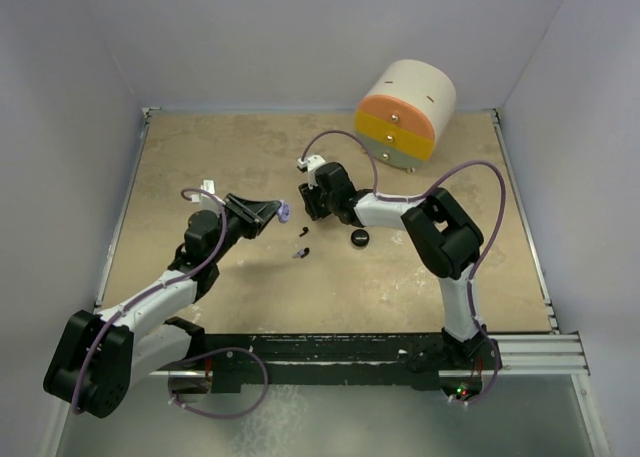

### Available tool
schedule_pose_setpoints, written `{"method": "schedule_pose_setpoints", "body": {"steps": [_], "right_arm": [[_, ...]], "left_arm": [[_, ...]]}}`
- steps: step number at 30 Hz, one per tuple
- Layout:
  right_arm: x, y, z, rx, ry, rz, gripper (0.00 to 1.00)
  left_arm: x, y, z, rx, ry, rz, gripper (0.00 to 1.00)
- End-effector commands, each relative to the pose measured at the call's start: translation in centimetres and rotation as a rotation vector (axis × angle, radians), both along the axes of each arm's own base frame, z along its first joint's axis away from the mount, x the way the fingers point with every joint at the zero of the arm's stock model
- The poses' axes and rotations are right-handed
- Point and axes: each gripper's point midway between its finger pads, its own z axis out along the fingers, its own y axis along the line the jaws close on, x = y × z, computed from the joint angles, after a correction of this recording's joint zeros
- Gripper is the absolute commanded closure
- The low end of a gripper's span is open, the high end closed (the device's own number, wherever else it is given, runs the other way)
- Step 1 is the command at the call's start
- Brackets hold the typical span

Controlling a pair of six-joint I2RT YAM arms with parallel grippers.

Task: Insert the wireless bluetooth earbuds into the charging case
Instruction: Pick up the earbud from the center of the board.

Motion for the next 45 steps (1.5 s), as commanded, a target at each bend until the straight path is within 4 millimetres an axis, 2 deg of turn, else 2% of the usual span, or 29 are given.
{"method": "schedule_pose_setpoints", "body": {"steps": [1, 17, 23, 27, 30, 33, 38, 41, 45], "right_arm": [[1.0, 0.8, 0.9, 0.034, -0.016, -0.004, 0.59], [0.9, 0.3, 0.1, 0.032, 0.004, -0.035, 0.67], [0.8, 0.2, 0.0, 0.035, 0.010, -0.041, 0.74], [0.8, 0.6, 0.8, 0.063, 0.012, -0.040, 0.87], [1.0, 1.5, 3.6, 0.148, 0.004, -0.038, 1.00], [1.8, 2.2, 8.2, 0.290, -0.005, -0.049, 1.00], [2.6, 1.1, 16.2, 0.555, 0.011, -0.025, 1.00], [2.4, 0.2, 19.5, 0.647, 0.019, 0.011, 1.00], [2.3, -0.7, 22.0, 0.715, 0.030, 0.034, 1.00]], "left_arm": [[0.0, 0.2, 0.8, 0.007, -0.057, -0.001, 1.00], [0.0, 0.3, 0.6, 0.004, -0.054, -0.003, 1.00], [0.0, 0.3, 0.6, 0.005, -0.055, -0.002, 1.00], [0.0, 0.4, 0.6, 0.004, -0.055, -0.001, 1.00], [0.0, 0.4, 0.7, 0.005, -0.055, 0.001, 1.00], [0.2, 0.4, 0.7, 0.005, -0.056, 0.002, 1.00], [0.7, 0.5, 2.1, -0.010, -0.096, 0.002, 1.00], [1.4, 0.5, 3.3, 0.012, -0.138, 0.001, 1.00], [3.0, 0.2, 5.3, 0.028, -0.200, -0.026, 1.00]]}}
